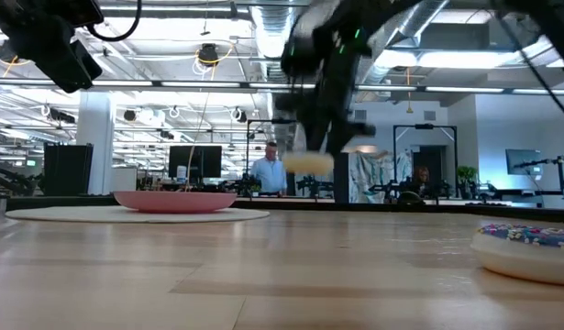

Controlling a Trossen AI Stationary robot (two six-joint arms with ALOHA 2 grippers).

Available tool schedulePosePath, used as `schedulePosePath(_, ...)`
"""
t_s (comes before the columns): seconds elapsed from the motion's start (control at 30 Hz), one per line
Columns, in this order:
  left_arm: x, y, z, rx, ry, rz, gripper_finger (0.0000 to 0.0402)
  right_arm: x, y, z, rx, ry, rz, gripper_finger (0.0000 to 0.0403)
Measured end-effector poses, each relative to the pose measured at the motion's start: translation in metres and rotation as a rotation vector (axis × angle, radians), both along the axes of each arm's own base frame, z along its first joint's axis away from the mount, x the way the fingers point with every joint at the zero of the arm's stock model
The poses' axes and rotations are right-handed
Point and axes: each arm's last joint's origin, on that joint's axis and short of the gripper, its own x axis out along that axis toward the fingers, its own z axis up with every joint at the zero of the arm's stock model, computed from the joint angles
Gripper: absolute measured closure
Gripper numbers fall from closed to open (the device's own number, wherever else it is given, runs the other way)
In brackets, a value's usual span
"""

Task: Pick & Place donuts
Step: Put the large white donut on the brown plate

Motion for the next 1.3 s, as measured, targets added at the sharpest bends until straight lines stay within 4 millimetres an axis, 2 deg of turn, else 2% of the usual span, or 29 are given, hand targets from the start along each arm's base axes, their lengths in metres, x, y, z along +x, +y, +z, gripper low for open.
schedulePosePath(0.17,0.002,0.002,0.002,0.045,-0.033,0.048,0.0401,-0.025,0.072,0.042,-0.073,-0.057,0.156,0.0274)
schedulePosePath(0.27,0.010,0.001,0.007,0.057,-0.096,0.039,0.0401,-0.053,0.120,0.055,-0.086,-0.100,0.187,0.0277)
schedulePosePath(0.47,0.033,-0.003,0.011,0.078,-0.166,0.020,0.0401,-0.124,0.205,0.053,-0.050,-0.152,0.082,0.0284)
schedulePosePath(0.63,0.057,-0.011,0.005,0.079,-0.143,-0.004,0.0401,-0.165,0.257,0.046,0.052,-0.163,0.031,0.0285)
schedulePosePath(0.73,0.070,-0.016,0.004,0.098,-0.115,-0.014,0.0401,-0.178,0.283,0.040,0.100,-0.154,0.003,0.0287)
schedulePosePath(0.9,0.084,-0.023,0.009,0.102,-0.096,-0.020,0.0401,-0.187,0.323,0.023,0.195,-0.141,-0.093,0.0287)
schedulePosePath(1.2,0.088,-0.031,0.016,0.100,-0.121,-0.057,0.0401,-0.199,0.379,-0.013,0.312,-0.083,-0.339,0.0287)
schedulePosePath(1.3,0.088,-0.031,0.016,0.097,-0.120,-0.069,0.0401,-0.194,0.393,-0.017,0.313,-0.069,-0.372,0.0287)
